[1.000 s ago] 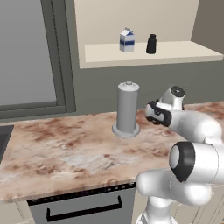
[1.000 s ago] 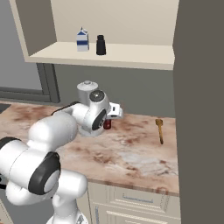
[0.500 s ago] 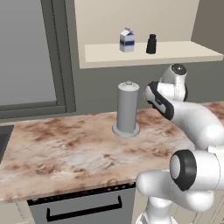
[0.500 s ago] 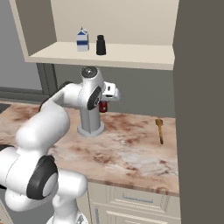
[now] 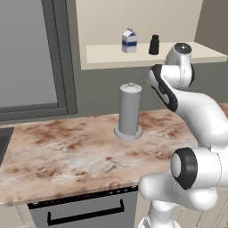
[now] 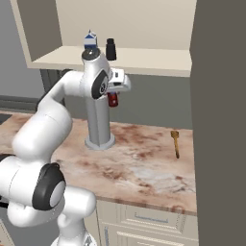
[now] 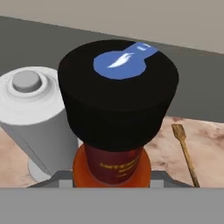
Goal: Pick the condiment bottle and shaker from the counter and place them in the cabinet.
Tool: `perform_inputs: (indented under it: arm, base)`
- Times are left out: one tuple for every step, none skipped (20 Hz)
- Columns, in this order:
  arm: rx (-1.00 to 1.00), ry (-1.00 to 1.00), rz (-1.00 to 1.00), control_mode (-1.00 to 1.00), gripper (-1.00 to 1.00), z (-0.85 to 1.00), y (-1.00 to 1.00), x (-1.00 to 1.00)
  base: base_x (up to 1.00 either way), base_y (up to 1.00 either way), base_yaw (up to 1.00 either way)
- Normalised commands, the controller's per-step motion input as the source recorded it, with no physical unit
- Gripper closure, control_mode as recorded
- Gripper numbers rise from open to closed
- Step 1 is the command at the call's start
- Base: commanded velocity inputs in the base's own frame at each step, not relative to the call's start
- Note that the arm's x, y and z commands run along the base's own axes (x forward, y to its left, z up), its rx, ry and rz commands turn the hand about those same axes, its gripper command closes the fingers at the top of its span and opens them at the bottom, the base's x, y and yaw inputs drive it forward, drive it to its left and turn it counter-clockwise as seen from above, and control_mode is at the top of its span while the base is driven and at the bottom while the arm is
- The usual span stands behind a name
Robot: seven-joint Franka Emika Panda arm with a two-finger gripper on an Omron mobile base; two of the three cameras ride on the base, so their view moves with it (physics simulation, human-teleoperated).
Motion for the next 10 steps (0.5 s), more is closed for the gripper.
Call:
perform_inputs:
  arm:
    - [-0.1,0.0,-0.01,-1.0,1.0,0.73,0.0,-0.01]
    - [-0.09,0.0,-0.02,-1.0,1.0,0.72,0.0,-0.04]
    - [-0.08,0.0,-0.01,-1.0,1.0,0.72,0.0,-0.08]
    - [-0.07,-0.01,-0.01,-1.0,1.0,0.71,0.0,-0.1]
    - [-0.06,-0.02,-0.01,-1.0,1.0,0.72,0.0,-0.06]
    - [-0.07,-0.02,-0.01,-1.0,1.0,0.71,0.0,-0.07]
    - [-0.05,-0.02,-0.01,-1.0,1.0,0.67,-0.03,-0.02]
    - [-0.03,-0.01,-0.01,-1.0,1.0,0.61,-0.08,-0.01]
    - [0.0,-0.02,-0.01,-1.0,1.0,0.58,-0.12,0.0]
    - [0.0,-0.04,0.0,-1.0,1.0,0.59,-0.18,0.0]
  base:
    - [0.0,0.0,0.0]
    - [0.0,0.0,0.0]
    - [0.0,0.0,0.0]
    - [0.0,0.0,0.0]
    - [0.0,0.0,0.0]
    - [0.0,0.0,0.0]
    - [0.0,0.0,0.0]
    - [0.0,0.0,0.0]
    - [0.0,0.0,0.0]
    - [0.0,0.0,0.0]
